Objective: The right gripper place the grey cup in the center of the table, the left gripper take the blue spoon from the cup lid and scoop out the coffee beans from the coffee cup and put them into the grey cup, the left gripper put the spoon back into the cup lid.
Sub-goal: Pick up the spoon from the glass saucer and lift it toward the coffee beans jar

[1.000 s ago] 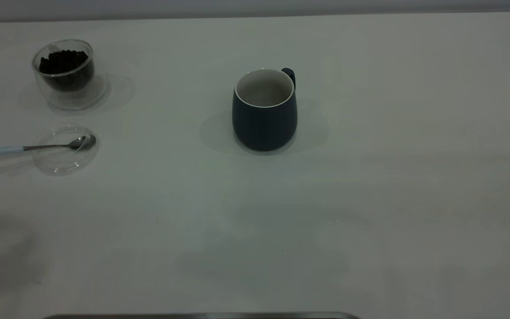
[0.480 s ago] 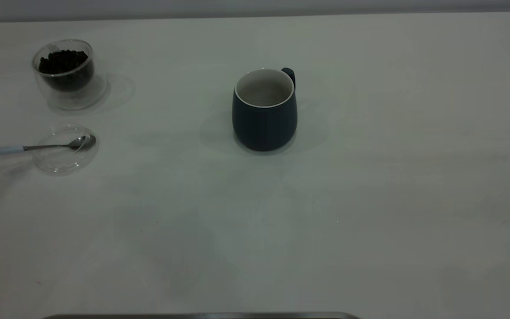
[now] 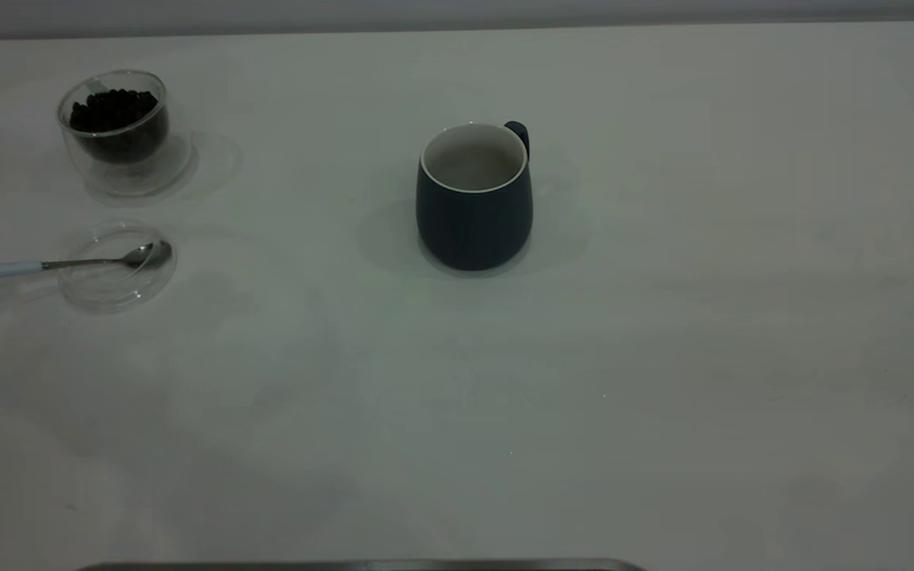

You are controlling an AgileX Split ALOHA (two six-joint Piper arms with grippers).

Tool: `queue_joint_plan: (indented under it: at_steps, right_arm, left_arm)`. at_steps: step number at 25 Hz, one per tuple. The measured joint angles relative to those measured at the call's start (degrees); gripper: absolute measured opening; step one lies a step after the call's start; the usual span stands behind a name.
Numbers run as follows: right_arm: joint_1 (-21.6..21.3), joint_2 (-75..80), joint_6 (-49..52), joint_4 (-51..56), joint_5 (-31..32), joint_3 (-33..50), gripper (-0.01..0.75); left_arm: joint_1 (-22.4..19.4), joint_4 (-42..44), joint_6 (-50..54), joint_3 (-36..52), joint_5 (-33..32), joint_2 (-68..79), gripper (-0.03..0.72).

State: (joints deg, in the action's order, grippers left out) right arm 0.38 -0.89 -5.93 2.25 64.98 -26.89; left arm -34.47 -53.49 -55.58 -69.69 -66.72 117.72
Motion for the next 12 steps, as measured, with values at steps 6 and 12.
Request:
queue_joint_plan:
  at_steps: [6,12]
  right_arm:
    - [0.0,0.0,0.0,0.0,0.0,0.0,0.461]
    - [0.0,0.0,0.0,0.0,0.0,0.0,0.461]
  left_arm:
    - [-0.8,-0.1,-6.1,0.0,3.1,9.3,0.582]
    - [-8.3,-0.6,-7.1,-0.5,5.6,13.7,0.582]
